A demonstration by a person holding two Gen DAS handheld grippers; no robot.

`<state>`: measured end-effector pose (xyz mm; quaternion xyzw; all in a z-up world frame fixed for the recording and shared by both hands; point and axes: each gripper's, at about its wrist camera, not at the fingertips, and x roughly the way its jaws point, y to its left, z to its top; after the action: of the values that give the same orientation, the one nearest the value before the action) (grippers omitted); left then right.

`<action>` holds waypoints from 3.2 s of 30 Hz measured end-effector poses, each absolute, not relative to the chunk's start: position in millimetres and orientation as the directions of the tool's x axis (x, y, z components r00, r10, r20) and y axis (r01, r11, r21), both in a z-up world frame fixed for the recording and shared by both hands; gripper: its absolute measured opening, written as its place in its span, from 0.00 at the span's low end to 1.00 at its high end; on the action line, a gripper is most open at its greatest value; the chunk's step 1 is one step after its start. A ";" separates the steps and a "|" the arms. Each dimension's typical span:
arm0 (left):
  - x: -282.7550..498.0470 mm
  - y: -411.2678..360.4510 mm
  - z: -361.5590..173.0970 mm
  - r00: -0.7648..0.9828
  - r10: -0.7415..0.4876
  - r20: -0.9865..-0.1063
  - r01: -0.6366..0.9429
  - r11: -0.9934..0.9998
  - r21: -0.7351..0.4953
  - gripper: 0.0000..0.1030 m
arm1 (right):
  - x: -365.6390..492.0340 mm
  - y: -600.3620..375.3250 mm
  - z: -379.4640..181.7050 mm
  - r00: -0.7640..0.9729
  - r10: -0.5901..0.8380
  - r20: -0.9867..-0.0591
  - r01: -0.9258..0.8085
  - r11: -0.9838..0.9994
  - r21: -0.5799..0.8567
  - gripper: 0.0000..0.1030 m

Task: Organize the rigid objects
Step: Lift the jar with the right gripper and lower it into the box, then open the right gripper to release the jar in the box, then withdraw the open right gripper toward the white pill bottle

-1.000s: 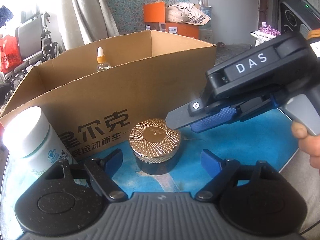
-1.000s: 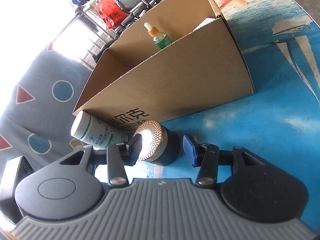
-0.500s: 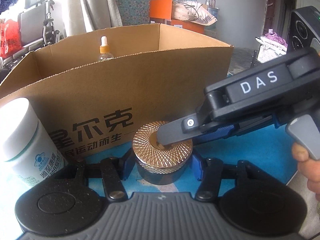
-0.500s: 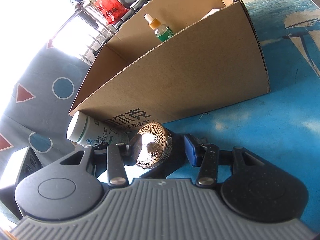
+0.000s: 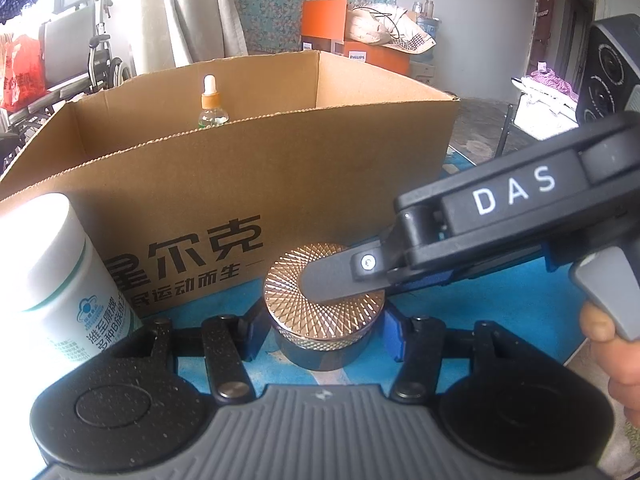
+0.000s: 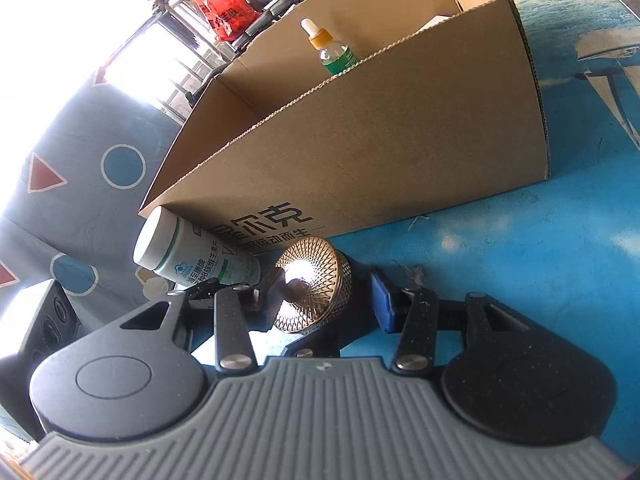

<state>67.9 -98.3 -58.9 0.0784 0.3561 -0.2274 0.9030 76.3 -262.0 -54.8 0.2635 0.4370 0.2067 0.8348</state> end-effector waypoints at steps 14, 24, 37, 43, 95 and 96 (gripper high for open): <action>38.7 -98.6 2.1 0.748 -0.345 -0.567 0.456 0.888 0.061 0.55 | 44.1 -256.3 12.0 0.628 0.574 -0.526 -0.241 0.785 0.570 0.45; 75.1 -106.8 57.9 0.802 -0.312 -0.510 0.397 0.915 0.065 0.56 | 78.7 -257.7 81.0 0.656 0.600 -0.458 -0.367 0.783 0.502 0.47; 199.8 -98.5 28.7 0.646 -0.294 -0.705 0.291 0.948 -0.129 0.56 | 215.0 -250.3 71.2 0.486 0.578 -0.655 -0.338 0.816 0.469 0.51; 228.3 -83.8 0.2 0.560 -0.281 -0.779 0.214 0.958 -0.191 0.56 | 255.6 -234.6 33.8 0.379 0.563 -0.735 -0.315 0.825 0.470 0.52; 28.0 -35.1 62.0 0.795 -0.270 -0.544 0.331 0.943 0.016 1.00 | 20.2 -228.3 120.4 0.845 0.190 -0.500 -0.146 0.981 0.125 0.99; 25.5 -33.8 60.7 0.801 -0.249 -0.545 0.315 0.948 0.031 1.00 | 17.5 -224.5 119.7 0.851 0.163 -0.499 -0.132 0.987 0.096 0.99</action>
<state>25.5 -33.8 60.7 0.0600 0.2782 -0.1488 0.9470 17.5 -224.5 119.7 0.0292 0.2618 0.0767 0.9616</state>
